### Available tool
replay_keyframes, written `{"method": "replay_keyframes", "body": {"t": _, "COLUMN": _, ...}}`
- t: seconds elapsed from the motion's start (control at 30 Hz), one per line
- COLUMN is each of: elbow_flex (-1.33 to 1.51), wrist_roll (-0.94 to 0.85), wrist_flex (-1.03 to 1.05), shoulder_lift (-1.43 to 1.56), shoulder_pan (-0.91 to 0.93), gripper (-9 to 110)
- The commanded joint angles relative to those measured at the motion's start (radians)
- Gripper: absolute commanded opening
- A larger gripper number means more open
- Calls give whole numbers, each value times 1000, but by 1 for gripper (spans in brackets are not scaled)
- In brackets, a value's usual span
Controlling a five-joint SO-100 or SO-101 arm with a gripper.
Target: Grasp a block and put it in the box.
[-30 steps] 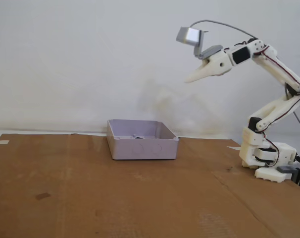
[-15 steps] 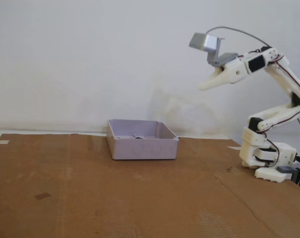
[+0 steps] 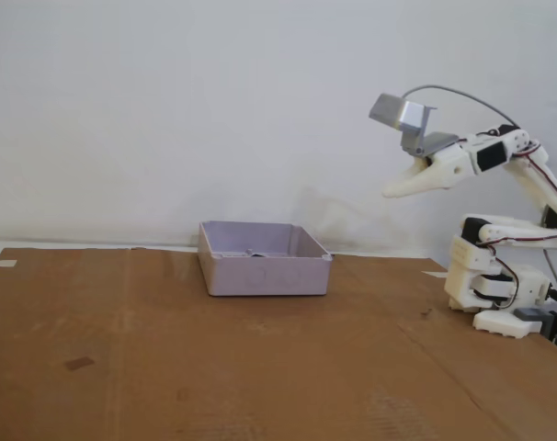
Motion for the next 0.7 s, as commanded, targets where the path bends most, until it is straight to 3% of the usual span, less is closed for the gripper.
{"method": "replay_keyframes", "body": {"t": 0.0, "elbow_flex": 8, "wrist_roll": -2, "wrist_flex": -6, "shoulder_lift": 80, "shoulder_pan": 0, "gripper": 0}}
{"method": "replay_keyframes", "body": {"t": 0.67, "elbow_flex": 233, "wrist_roll": 3, "wrist_flex": -5, "shoulder_lift": 250, "shoulder_pan": -54, "gripper": 0}}
